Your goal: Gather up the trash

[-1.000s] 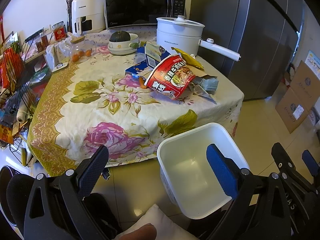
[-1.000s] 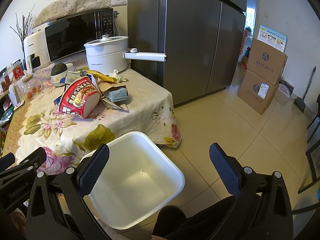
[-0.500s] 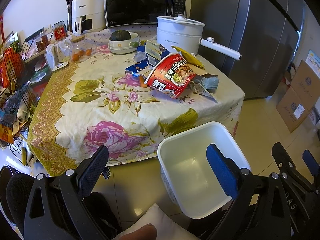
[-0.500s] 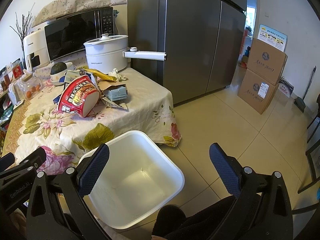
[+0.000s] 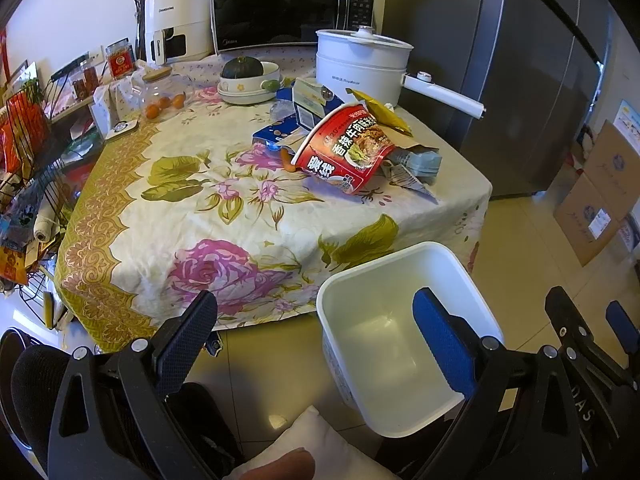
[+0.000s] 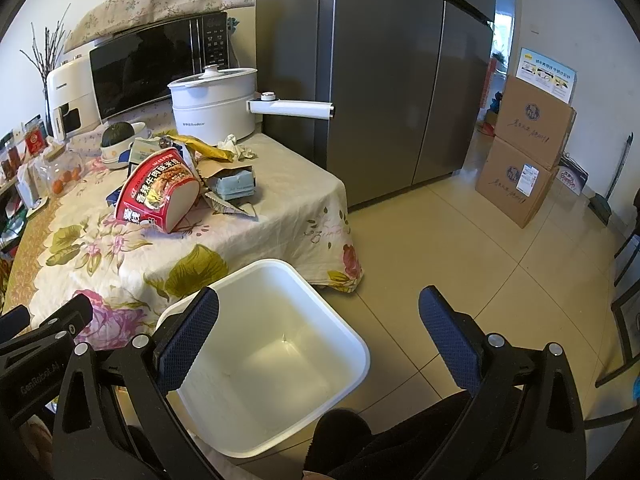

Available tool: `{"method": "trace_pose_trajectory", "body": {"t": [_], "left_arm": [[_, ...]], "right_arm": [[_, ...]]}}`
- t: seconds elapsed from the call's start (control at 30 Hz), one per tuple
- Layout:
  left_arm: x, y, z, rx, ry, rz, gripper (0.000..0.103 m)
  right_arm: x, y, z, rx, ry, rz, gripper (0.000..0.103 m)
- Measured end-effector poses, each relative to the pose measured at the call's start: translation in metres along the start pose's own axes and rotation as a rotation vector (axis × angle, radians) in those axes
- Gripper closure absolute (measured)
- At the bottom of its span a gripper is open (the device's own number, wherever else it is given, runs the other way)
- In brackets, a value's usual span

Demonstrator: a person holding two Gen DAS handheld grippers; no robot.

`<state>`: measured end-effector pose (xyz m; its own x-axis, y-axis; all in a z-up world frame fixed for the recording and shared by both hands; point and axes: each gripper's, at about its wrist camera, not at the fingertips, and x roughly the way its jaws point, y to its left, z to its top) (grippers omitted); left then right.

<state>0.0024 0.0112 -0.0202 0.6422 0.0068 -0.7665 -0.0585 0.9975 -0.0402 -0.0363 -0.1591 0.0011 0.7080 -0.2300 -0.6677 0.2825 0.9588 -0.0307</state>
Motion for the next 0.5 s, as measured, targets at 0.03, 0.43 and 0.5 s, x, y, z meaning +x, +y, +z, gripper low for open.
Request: {"method": "trace_pose_trajectory", "body": {"t": [0.03,0.43,0.5], "left_arm": [[0.0001,0.0002,0.0000,0.000,0.001,0.001,0.008],[0.0005,0.0008,-0.0006,-0.002,0.005,0.004,0.008],[0.0009,0.0008,-0.0005,-0.003,0.007,0.005,0.008]], "right_arm": [[0.0004,0.0005,-0.0004,0.000,0.002,-0.001,0.007],[0.0032,0.0000,-0.0014,0.001,0.009,-0.003,0.007],[0.0046,0.0000,-0.0026,0.000,0.013,-0.003,0.007]]}}
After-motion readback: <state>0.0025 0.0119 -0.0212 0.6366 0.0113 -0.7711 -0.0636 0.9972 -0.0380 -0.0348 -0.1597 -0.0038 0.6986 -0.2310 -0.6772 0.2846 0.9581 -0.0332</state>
